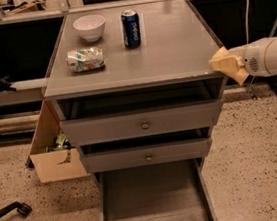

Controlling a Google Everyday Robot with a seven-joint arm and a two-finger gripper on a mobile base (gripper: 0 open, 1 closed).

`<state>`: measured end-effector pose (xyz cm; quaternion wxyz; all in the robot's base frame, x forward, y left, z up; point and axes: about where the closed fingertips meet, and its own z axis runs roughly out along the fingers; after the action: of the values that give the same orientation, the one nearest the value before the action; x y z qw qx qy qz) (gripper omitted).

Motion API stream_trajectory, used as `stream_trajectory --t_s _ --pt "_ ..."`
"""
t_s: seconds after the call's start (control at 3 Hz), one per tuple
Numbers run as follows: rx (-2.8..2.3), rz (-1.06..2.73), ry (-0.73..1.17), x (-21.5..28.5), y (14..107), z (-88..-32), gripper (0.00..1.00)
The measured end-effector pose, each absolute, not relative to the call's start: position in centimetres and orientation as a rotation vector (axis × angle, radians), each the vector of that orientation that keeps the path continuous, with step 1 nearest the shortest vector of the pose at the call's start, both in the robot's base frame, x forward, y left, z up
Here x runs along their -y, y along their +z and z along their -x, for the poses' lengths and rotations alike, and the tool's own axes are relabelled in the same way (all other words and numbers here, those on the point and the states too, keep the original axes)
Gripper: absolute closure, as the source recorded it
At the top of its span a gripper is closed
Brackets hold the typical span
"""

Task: Place sponge into bottom drawer

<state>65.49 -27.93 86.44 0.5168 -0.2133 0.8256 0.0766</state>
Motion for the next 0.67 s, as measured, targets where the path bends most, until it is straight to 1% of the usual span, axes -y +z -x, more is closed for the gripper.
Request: stream_trajectory --t_s 0.33,0.67 --pt "-1.982 0.512 0.184 27.9 86.4 -65.5 1.0" --pt "-1.979 0.581 0.2 26.4 85.7 -64.8 1.0"
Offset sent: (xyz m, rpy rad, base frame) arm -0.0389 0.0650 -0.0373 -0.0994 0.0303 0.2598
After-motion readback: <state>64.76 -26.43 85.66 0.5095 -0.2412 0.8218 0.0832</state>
